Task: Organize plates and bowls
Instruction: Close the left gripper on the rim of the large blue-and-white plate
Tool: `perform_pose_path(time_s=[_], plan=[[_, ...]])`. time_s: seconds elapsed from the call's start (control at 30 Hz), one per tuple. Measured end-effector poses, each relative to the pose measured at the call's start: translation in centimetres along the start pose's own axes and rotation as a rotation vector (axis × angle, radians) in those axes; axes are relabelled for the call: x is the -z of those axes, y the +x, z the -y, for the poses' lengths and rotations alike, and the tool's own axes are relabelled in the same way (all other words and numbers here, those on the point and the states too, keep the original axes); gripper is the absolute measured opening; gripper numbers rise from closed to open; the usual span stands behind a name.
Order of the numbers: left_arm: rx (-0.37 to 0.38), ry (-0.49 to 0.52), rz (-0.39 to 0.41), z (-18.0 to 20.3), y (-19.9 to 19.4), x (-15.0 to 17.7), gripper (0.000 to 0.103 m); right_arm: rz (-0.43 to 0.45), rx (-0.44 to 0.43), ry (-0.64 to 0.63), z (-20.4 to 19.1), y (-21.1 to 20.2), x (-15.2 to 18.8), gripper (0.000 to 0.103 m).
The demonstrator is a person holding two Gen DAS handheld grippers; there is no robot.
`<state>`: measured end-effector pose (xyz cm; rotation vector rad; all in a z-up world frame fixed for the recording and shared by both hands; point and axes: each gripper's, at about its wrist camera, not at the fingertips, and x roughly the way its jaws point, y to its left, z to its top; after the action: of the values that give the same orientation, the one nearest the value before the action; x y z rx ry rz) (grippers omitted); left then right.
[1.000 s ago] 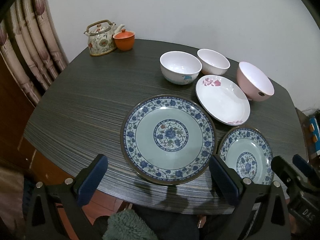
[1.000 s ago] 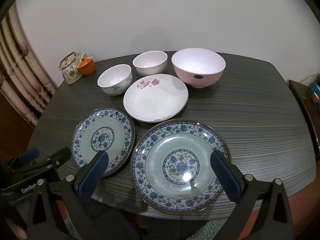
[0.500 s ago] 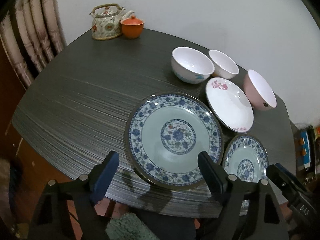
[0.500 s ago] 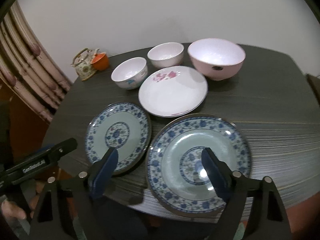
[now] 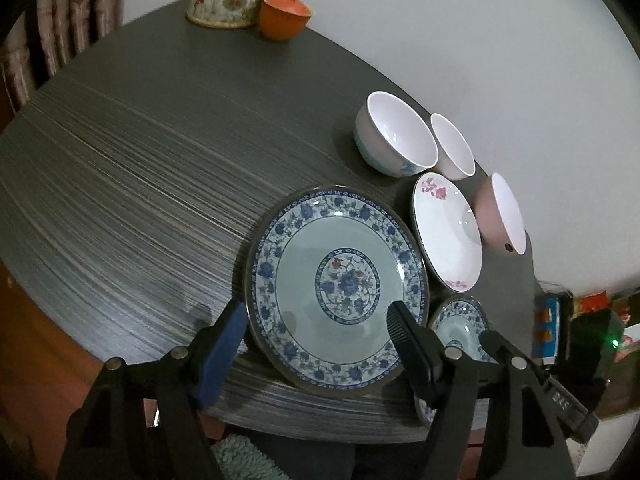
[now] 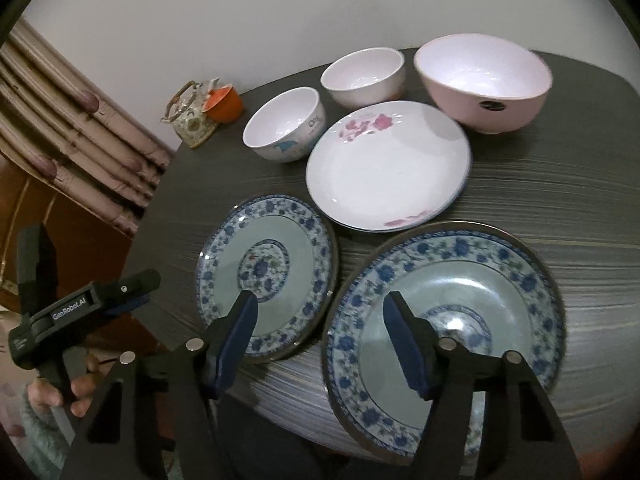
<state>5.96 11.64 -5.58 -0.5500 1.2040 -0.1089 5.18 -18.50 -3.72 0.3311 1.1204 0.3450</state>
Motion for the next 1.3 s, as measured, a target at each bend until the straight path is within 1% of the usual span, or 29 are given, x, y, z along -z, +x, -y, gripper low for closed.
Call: perform_pose_path(time_s=[0.1, 0.17, 0.27, 0.33, 0.43, 0.47, 0.63, 0.77, 0.83, 1.07, 1.1, 1.2, 1.3], plan=[[0.02, -0.032, -0.016, -0.9, 0.9, -0.5, 0.074, -0.035, -0.025, 0.017, 0.3, 1.3, -0.9, 0.062], [0.02, -0.045, -0.017, -1.4, 1.3, -0.9, 0.074, -0.055, -0.017, 0.019, 0.3, 2.2, -1.4, 0.062], [0.012, -0.064, -0.02, -2.1, 1.8, -1.3, 0.074, -0.073, -0.043, 0.023, 0.4, 3.0, -1.8, 0.061], [0.008, -0.075, -0.03, -2.5, 2.2, -1.5, 0.07, -0.086, -0.069, 0.028, 0.3, 3.8, -2.4, 0.06], [0.006, -0.09, -0.044, -3.1, 2.9, -1.9, 0.062, -0.108, -0.072, 0.027, 0.2, 4.8, -2.9, 0.057], [0.011, -0.091, -0.046, -3.2, 3.0, -2.1, 0.056, -0.118, -0.078, 0.025, 0.2, 5.3, -3.1, 0.056], [0.01, -0.099, -0.053, -4.0, 3.7, -2.5, 0.054, -0.155, -0.075, 0.032, 0.4, 7.1, -3.8, 0.046], [0.018, -0.098, -0.065, -4.5, 4.1, -2.6, 0.049, -0.165, -0.058, 0.029, 0.5, 8.2, -4.4, 0.045], [0.018, -0.097, -0.07, -4.6, 4.4, -2.7, 0.049, -0.173, -0.044, 0.027, 0.6, 8.8, -4.8, 0.043], [0.013, -0.092, -0.098, -4.7, 5.3, -2.7, 0.049, -0.191, -0.035, 0.015, 0.9, 10.2, -5.6, 0.039], [0.011, -0.092, -0.1, -4.8, 5.4, -2.7, 0.045, -0.195, -0.034, 0.015, 1.0, 10.3, -5.6, 0.039], [0.013, -0.09, -0.106, -4.9, 5.7, -2.7, 0.041, -0.201, -0.043, 0.017, 1.2, 10.7, -5.7, 0.039], [0.015, -0.076, -0.107, -4.7, 6.1, -2.7, 0.037, -0.207, -0.049, 0.025, 1.5, 11.1, -5.7, 0.037]])
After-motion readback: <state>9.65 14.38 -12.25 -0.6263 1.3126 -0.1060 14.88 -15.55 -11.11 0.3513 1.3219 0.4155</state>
